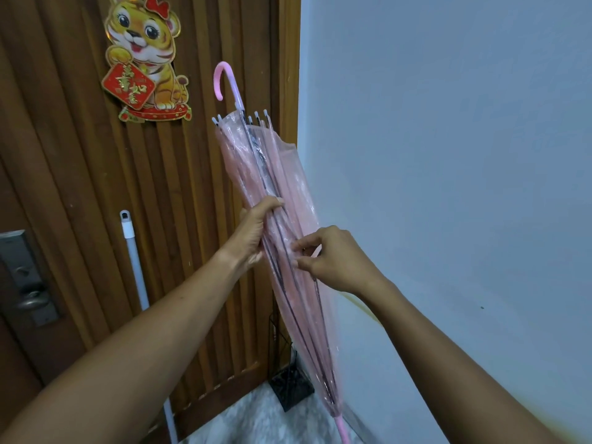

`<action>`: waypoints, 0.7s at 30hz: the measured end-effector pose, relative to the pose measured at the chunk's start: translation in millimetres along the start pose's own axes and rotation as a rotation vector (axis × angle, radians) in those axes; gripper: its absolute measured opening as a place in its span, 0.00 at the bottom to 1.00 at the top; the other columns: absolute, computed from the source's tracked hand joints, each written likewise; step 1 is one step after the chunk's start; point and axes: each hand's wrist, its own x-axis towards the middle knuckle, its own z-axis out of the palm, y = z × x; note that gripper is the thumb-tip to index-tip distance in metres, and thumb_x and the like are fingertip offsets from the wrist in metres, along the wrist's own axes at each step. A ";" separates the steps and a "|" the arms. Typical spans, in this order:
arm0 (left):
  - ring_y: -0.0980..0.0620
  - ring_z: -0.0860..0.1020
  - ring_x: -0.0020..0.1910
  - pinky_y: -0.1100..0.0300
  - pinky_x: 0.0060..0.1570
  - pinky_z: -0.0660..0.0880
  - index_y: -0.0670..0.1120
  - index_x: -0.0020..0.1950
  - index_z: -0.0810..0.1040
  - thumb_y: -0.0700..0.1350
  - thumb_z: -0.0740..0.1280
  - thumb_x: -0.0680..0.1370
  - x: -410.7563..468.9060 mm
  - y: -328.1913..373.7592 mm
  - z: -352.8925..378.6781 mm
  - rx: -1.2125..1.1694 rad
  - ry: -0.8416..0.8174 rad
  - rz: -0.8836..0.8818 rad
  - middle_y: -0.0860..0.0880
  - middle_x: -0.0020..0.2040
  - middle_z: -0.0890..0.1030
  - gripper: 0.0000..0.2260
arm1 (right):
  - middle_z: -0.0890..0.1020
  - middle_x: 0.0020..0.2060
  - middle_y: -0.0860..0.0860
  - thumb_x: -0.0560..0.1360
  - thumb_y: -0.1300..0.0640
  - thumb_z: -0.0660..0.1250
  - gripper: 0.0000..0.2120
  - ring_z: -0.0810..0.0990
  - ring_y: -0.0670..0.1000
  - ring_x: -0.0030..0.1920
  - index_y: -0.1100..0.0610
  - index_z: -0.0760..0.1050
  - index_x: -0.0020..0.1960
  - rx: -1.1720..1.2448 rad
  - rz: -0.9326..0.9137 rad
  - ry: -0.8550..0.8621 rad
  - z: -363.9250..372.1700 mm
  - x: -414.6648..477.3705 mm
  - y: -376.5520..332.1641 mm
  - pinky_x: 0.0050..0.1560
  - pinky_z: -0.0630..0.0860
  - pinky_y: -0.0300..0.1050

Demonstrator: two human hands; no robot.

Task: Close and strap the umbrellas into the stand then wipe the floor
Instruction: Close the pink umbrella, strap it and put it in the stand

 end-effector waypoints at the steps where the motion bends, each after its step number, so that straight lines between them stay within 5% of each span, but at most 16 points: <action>1: 0.30 0.79 0.61 0.30 0.56 0.77 0.38 0.71 0.69 0.48 0.80 0.65 -1.4 -0.1 -0.4 0.001 -0.006 0.001 0.28 0.67 0.73 0.40 | 0.86 0.48 0.47 0.75 0.54 0.76 0.08 0.79 0.40 0.37 0.51 0.86 0.54 -0.008 0.014 0.002 1.7 1.4 0.3 0.53 0.78 0.41; 2: 0.30 0.79 0.60 0.30 0.55 0.77 0.37 0.71 0.69 0.47 0.79 0.65 -4.3 0.6 0.1 0.010 -0.010 0.002 0.28 0.66 0.73 0.39 | 0.87 0.46 0.47 0.74 0.54 0.76 0.02 0.82 0.42 0.40 0.50 0.86 0.46 -0.006 0.023 -0.005 1.8 2.3 -0.6 0.53 0.79 0.43; 4: 0.32 0.81 0.59 0.33 0.54 0.79 0.38 0.71 0.70 0.49 0.81 0.63 -8.8 1.4 0.5 0.040 -0.009 0.016 0.29 0.65 0.75 0.41 | 0.86 0.38 0.45 0.72 0.55 0.78 0.08 0.84 0.41 0.46 0.51 0.82 0.36 0.012 0.025 -0.044 0.9 4.7 0.8 0.48 0.79 0.42; 7: 0.37 0.81 0.60 0.37 0.56 0.79 0.41 0.71 0.71 0.55 0.83 0.61 -8.3 2.5 -6.3 0.122 -0.011 0.061 0.35 0.65 0.78 0.44 | 0.84 0.36 0.46 0.74 0.57 0.77 0.08 0.81 0.40 0.39 0.59 0.82 0.40 0.208 0.013 -0.147 -6.4 3.2 3.8 0.44 0.75 0.35; 10: 0.39 0.80 0.62 0.38 0.61 0.77 0.42 0.74 0.68 0.58 0.83 0.61 -11.4 6.1 -15.7 0.172 -0.034 0.054 0.38 0.67 0.78 0.48 | 0.83 0.39 0.54 0.77 0.60 0.73 0.08 0.81 0.49 0.41 0.61 0.78 0.42 0.599 0.030 -0.176 -17.4 -1.0 5.9 0.47 0.80 0.40; 16: 0.42 0.82 0.59 0.45 0.60 0.79 0.42 0.69 0.75 0.50 0.78 0.68 -31.3 0.4 -21.1 0.234 -0.145 0.071 0.41 0.59 0.84 0.31 | 0.85 0.41 0.59 0.80 0.71 0.62 0.16 0.75 0.49 0.30 0.56 0.66 0.37 1.163 0.104 0.198 -52.4 13.9 -1.4 0.39 0.78 0.42; 21: 0.41 0.82 0.59 0.42 0.63 0.76 0.39 0.70 0.74 0.50 0.80 0.64 -31.8 -0.9 -21.5 0.187 -0.154 0.022 0.39 0.60 0.83 0.37 | 0.81 0.37 0.55 0.74 0.67 0.60 0.11 0.61 0.47 0.24 0.54 0.65 0.37 0.923 0.187 0.409 -64.8 17.7 -0.3 0.25 0.60 0.39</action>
